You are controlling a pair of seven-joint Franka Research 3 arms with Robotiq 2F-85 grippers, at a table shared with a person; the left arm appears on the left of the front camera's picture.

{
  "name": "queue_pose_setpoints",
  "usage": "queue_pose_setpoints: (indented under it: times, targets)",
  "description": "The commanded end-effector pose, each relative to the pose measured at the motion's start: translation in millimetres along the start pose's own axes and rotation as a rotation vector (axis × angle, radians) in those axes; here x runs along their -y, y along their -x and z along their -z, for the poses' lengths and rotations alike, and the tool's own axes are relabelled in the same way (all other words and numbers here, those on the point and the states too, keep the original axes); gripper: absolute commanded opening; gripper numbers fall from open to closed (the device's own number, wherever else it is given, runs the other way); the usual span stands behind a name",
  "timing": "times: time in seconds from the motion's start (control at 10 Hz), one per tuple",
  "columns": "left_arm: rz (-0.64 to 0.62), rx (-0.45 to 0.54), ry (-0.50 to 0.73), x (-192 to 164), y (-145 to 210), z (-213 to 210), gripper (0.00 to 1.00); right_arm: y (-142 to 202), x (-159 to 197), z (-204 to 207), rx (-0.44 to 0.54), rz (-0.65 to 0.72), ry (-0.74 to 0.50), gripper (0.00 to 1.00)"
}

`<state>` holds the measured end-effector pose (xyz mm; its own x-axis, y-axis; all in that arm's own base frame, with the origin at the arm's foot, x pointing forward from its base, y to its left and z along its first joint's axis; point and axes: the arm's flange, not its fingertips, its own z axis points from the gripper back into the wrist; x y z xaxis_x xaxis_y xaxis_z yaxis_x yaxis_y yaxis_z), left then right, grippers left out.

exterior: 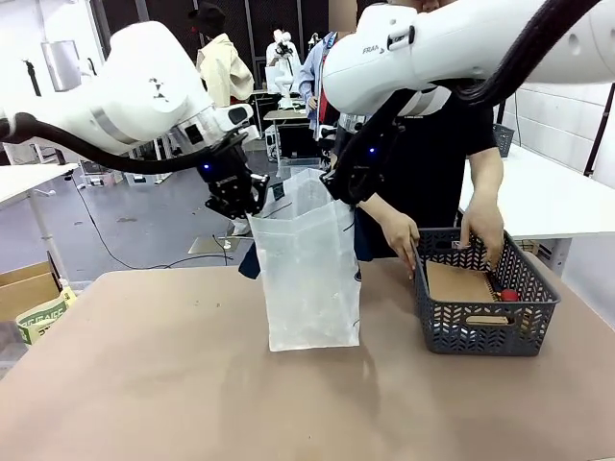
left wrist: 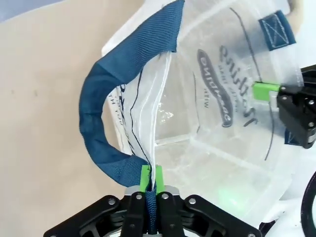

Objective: Transfer purchased items from the store into the shopping bag.
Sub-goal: Open the Reusable shopping bag in the center of the table.

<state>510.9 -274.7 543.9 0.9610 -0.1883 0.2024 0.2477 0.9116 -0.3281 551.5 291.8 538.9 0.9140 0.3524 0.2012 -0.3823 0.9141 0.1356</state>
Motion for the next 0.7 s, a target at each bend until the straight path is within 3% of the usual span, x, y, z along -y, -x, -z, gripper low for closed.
queue_pose_setpoints:
  times: [0.0,0.4,0.6]
  targets:
    - [0.015,0.025,0.016,-12.6,21.1,-7.3,0.00,27.3,7.3,0.4,0.018,-0.018,0.024,0.00]
    - [-0.045,0.044,-0.080,-24.0,38.5,-19.9,0.00,42.6,14.8,-6.5,0.040,-0.071,0.060,0.00]
    - [-0.003,0.044,-0.131,-23.9,46.9,-21.8,0.00,49.0,17.1,-7.3,0.052,-0.088,0.077,0.00]
